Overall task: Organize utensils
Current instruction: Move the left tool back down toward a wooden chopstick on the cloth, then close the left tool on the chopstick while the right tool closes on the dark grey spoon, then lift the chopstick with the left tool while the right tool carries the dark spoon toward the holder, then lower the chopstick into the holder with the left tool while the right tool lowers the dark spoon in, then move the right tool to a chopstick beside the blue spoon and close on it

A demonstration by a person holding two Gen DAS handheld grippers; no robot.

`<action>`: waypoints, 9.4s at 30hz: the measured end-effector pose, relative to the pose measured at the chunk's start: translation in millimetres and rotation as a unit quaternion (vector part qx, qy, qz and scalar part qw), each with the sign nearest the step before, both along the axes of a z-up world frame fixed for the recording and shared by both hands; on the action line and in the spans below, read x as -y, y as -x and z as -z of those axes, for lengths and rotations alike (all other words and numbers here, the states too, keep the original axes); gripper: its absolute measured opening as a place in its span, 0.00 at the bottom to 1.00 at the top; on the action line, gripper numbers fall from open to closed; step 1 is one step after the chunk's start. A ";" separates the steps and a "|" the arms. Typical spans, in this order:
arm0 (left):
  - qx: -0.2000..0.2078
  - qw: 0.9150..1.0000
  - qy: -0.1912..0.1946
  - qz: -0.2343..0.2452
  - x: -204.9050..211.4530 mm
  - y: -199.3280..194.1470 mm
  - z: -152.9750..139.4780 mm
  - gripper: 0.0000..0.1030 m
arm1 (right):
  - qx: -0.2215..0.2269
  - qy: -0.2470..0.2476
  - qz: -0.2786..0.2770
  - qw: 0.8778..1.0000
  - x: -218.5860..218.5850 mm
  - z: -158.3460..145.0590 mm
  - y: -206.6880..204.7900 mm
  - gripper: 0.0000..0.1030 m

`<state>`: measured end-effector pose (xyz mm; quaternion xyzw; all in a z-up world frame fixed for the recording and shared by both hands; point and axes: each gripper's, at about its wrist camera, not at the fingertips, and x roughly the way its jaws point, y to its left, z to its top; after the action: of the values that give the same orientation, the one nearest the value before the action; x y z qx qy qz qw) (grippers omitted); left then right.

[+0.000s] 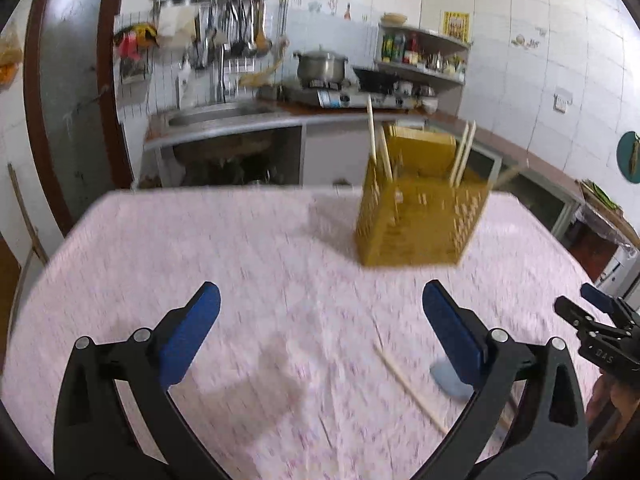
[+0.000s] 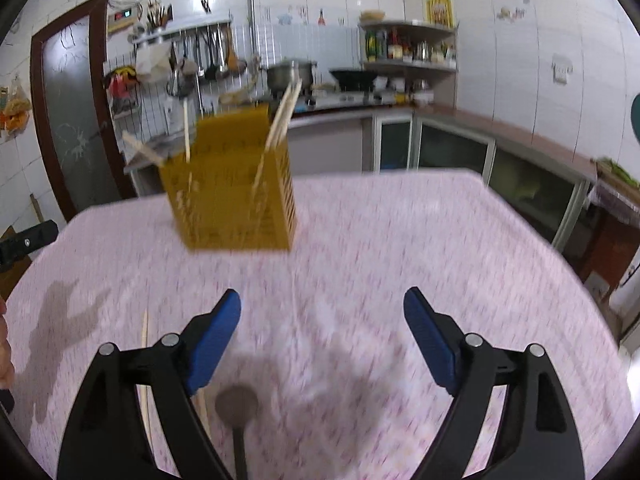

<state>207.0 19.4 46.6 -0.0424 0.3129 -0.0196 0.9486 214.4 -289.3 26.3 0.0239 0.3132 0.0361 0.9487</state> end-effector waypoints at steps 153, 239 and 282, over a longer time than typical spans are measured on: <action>0.202 0.968 0.070 0.133 52.6 -74.5 -110.8 0.04 | 0.294 -0.045 -0.064 0.952 -24.8 -132.5 -81.3 0.06; 0.062 0.997 0.008 0.045 -9.7 -58.3 -58.5 0.95 | 0.124 0.017 -0.046 0.991 -14.4 -51.9 -47.0 0.72; -0.097 0.995 0.019 -0.003 -6.0 19.3 66.2 0.95 | -0.118 0.055 -0.161 0.978 -89.3 64.5 -4.7 0.28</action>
<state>187.7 25.4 -19.6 -0.0631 0.4032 -0.0182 0.9128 219.1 -200.0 -38.2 -0.0753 0.4243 0.1677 0.8867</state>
